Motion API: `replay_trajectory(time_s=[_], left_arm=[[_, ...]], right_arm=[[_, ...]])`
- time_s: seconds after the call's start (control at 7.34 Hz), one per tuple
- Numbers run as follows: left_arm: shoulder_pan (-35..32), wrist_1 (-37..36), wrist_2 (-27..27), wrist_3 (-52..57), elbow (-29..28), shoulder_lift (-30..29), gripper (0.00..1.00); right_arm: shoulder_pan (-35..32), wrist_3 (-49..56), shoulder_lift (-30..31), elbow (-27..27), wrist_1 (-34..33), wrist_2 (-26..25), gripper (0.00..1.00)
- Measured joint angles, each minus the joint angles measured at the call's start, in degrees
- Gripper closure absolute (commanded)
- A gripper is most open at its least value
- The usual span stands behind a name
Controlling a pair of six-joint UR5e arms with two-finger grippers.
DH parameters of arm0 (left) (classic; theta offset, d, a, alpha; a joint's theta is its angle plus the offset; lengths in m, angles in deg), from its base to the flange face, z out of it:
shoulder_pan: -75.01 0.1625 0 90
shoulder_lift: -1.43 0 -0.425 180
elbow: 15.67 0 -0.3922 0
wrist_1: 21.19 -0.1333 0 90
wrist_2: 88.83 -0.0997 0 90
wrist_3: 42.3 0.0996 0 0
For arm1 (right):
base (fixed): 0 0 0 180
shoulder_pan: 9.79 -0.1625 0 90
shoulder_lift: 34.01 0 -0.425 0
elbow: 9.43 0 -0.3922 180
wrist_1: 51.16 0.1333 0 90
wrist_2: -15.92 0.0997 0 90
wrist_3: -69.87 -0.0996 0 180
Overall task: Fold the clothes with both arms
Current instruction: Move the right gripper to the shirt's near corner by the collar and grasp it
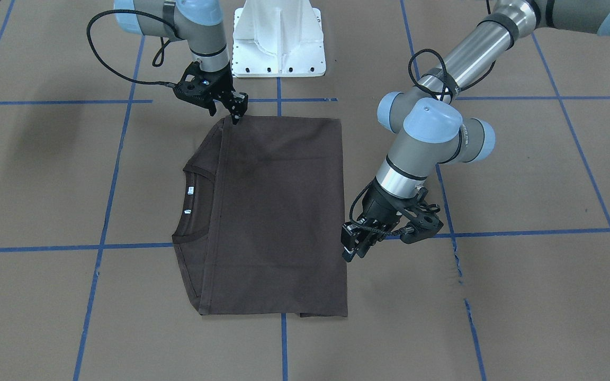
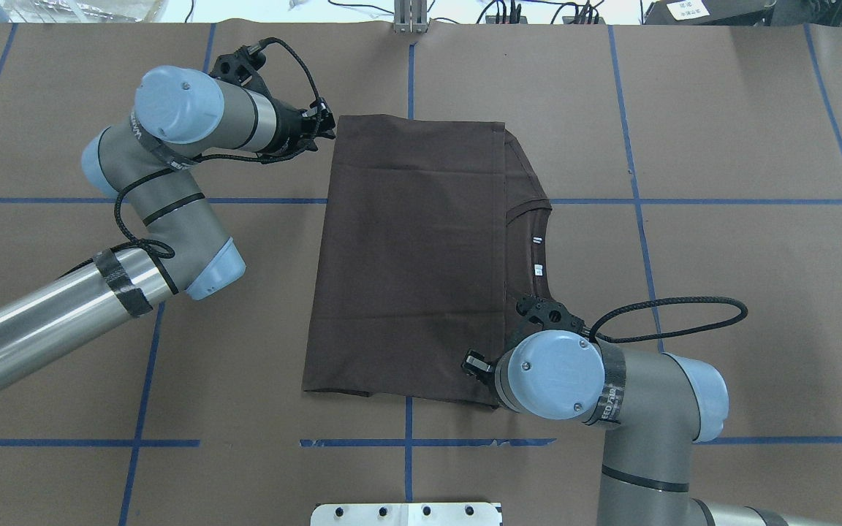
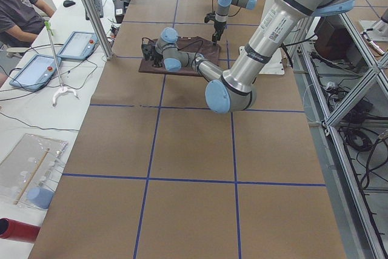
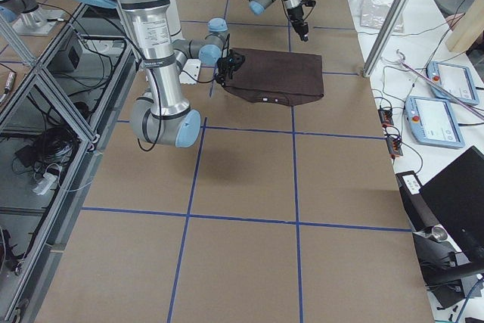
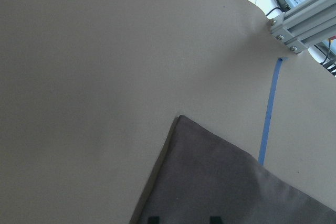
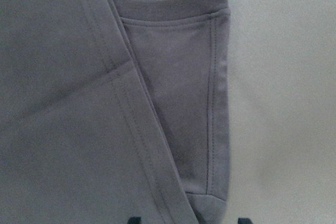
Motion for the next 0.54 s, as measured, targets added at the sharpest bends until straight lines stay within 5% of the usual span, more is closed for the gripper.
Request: replay_trajectory(time_s=[0.54], left_arm=[[0.1,0.0,0.0,0.0,0.0,0.0,0.57]], right_arm=[[0.3,-6.9,0.4,2.0,3.3,-0.5,0.35]])
